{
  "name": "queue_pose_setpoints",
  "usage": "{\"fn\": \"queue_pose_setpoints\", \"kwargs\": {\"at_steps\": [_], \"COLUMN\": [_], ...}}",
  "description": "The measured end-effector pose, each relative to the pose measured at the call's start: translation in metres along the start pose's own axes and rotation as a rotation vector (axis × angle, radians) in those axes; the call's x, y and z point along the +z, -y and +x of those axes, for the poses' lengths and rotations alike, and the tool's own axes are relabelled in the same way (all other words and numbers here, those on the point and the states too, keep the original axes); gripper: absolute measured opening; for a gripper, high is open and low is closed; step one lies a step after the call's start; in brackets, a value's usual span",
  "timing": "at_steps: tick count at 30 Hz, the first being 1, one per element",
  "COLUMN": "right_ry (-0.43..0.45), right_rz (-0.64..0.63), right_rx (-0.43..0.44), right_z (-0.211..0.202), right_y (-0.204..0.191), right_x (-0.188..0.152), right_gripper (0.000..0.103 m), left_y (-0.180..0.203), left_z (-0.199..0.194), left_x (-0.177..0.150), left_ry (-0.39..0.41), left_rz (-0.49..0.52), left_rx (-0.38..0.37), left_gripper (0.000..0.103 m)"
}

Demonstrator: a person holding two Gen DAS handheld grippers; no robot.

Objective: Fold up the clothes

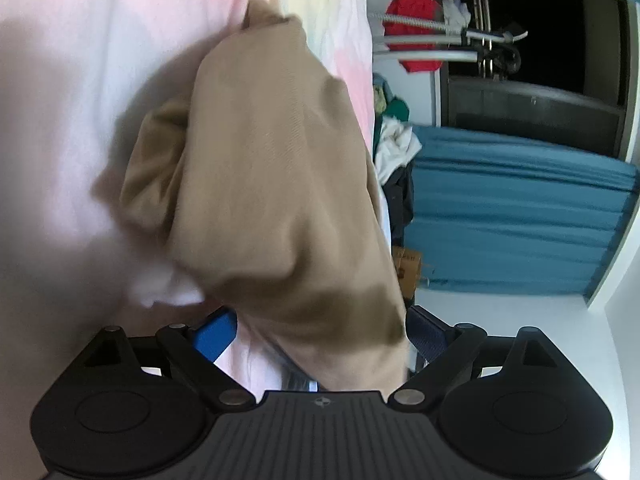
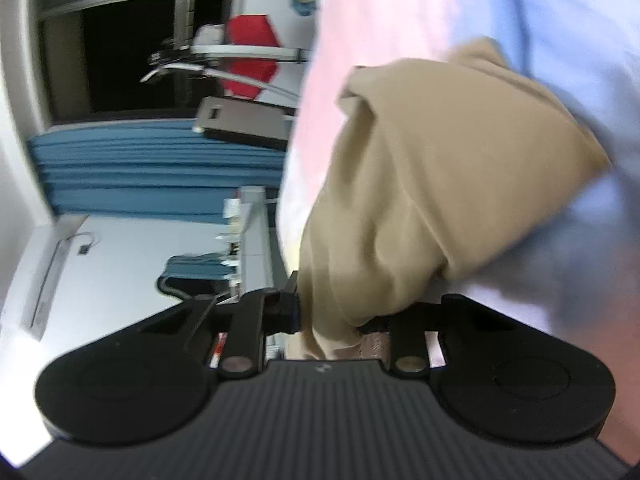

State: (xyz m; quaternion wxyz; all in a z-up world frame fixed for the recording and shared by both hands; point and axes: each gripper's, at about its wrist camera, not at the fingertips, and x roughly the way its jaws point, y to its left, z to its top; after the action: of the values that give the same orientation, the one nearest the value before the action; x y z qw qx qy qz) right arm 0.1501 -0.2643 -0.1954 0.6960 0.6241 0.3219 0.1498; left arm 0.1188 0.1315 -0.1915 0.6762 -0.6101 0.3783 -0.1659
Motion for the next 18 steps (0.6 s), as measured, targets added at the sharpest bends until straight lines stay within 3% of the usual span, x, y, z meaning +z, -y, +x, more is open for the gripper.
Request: {"fn": "queue_pose_setpoints", "kwargs": {"at_steps": [3, 5, 11, 14, 18], "right_ry": [0.005, 0.008, 0.021, 0.028, 0.042], "right_rz": [-0.048, -0.062, -0.074, -0.080, -0.068], "right_rx": [0.043, 0.054, 0.057, 0.059, 0.061], "right_z": [-0.004, -0.007, -0.017, -0.022, -0.027], "right_y": [-0.010, -0.014, -0.019, -0.021, -0.024], "right_x": [0.003, 0.003, 0.001, 0.000, -0.002], "right_gripper": [0.028, 0.027, 0.027, 0.027, 0.027], "left_y": [-0.001, -0.001, 0.011, 0.019, 0.022], "left_z": [-0.007, -0.010, -0.013, -0.017, -0.030], "left_x": [0.006, 0.010, 0.012, 0.016, 0.012], "left_ry": [0.061, 0.081, 0.123, 0.137, 0.130], "left_rz": [-0.026, -0.041, 0.017, 0.047, 0.067], "left_rx": [-0.031, -0.050, -0.065, -0.068, -0.068], "left_gripper": [0.083, 0.069, 0.047, 0.038, 0.036]}}
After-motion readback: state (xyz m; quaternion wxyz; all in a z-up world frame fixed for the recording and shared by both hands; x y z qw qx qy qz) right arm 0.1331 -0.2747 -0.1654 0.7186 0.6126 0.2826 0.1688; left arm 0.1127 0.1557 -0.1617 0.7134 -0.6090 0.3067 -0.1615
